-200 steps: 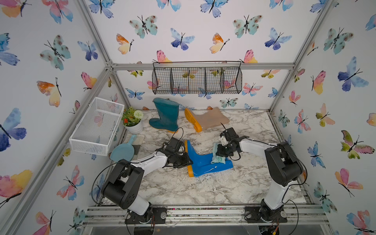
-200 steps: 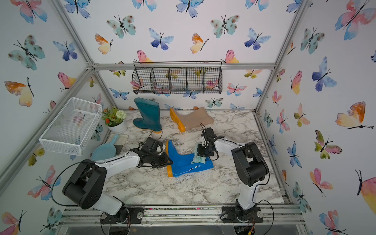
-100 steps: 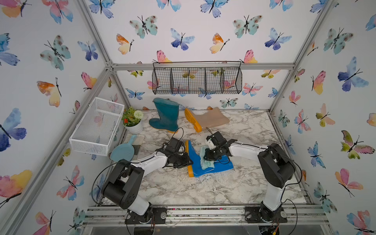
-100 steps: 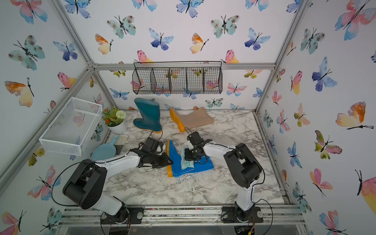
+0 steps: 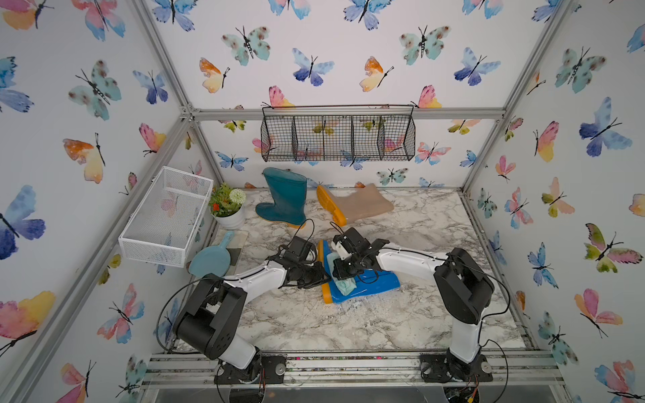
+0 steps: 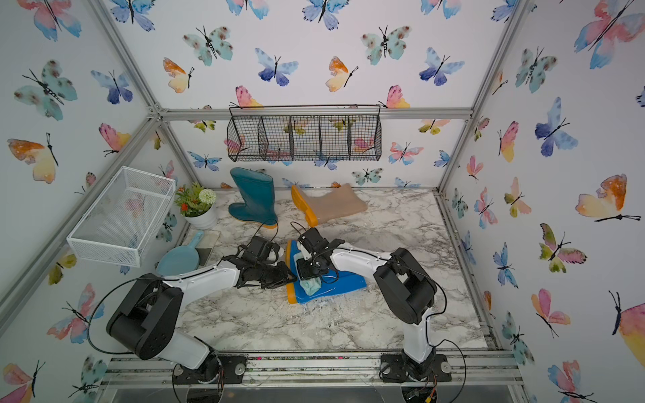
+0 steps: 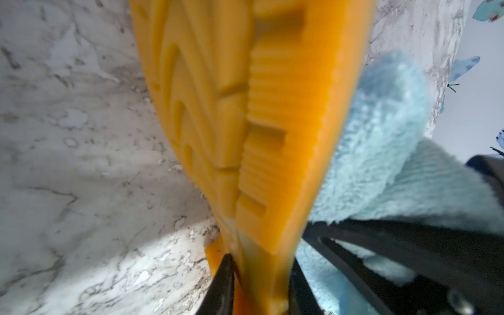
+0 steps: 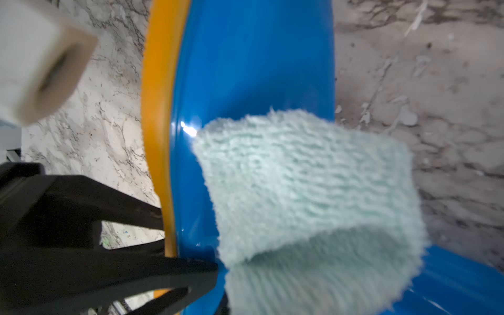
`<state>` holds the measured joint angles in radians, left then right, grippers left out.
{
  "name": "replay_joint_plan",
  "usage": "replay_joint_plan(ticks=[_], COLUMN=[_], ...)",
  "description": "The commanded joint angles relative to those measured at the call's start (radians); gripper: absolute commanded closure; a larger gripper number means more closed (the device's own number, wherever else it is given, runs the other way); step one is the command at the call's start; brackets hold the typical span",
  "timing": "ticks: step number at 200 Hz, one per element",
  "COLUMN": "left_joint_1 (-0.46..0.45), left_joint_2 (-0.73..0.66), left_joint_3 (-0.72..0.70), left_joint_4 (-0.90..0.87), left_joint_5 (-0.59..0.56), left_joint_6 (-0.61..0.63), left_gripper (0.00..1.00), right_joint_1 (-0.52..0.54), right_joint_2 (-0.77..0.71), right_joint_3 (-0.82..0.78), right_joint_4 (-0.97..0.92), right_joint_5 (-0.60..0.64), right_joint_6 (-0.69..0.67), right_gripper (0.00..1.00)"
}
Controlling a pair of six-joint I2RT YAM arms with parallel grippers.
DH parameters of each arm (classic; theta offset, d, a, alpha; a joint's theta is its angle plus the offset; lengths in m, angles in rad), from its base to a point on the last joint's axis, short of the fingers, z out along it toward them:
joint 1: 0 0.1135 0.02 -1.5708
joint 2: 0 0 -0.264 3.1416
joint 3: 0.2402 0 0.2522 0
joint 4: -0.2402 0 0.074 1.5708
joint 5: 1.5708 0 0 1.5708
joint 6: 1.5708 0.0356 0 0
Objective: Wipe the rubber boots with a cloth
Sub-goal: Wipe the dirt off the rubber boot.
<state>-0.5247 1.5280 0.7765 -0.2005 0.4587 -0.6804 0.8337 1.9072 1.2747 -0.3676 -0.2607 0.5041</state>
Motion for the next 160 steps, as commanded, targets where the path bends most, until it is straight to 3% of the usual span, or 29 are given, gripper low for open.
replay_joint_plan(ticks=[1,25,44,60,79,97,116,138,160], left_joint_1=[-0.006,-0.006,-0.006,-0.007,-0.007,-0.005,-0.005,-0.005,-0.005], left_joint_2=[-0.013,-0.023,-0.012,-0.009,-0.002,0.008,0.015,0.007,0.0], left_joint_3=[-0.017,-0.032,-0.03,-0.027,-0.015,-0.003,0.0,-0.004,-0.016], left_joint_4=[-0.012,-0.011,-0.002,0.006,0.002,-0.008,-0.006,-0.007,-0.009], left_joint_5=[0.001,-0.002,0.006,0.008,0.008,0.006,0.007,0.01,0.006], left_joint_6=[0.009,0.005,-0.002,-0.012,-0.009,-0.002,-0.005,-0.007,-0.003], left_gripper=[1.0,1.0,1.0,1.0,1.0,1.0,1.0,1.0,1.0], right_joint_1=[-0.137,-0.356,-0.382,-0.325,-0.153,-0.01,0.021,-0.066,-0.244], right_joint_2=[-0.018,-0.111,-0.139,-0.129,-0.083,-0.015,0.022,-0.011,-0.087], right_joint_3=[-0.089,-0.229,-0.215,-0.185,-0.093,-0.026,-0.021,-0.084,-0.218], right_joint_4=[-0.094,-0.074,-0.085,-0.054,-0.054,-0.016,-0.016,-0.094,-0.093], right_joint_5=[0.035,-0.031,-0.018,-0.068,-0.028,-0.072,-0.079,0.034,0.025], right_joint_6=[-0.026,-0.048,-0.061,-0.011,0.022,0.058,0.063,0.01,-0.014], right_gripper=[0.98,0.98,0.97,0.98,0.97,0.97,0.98,0.97,0.98])
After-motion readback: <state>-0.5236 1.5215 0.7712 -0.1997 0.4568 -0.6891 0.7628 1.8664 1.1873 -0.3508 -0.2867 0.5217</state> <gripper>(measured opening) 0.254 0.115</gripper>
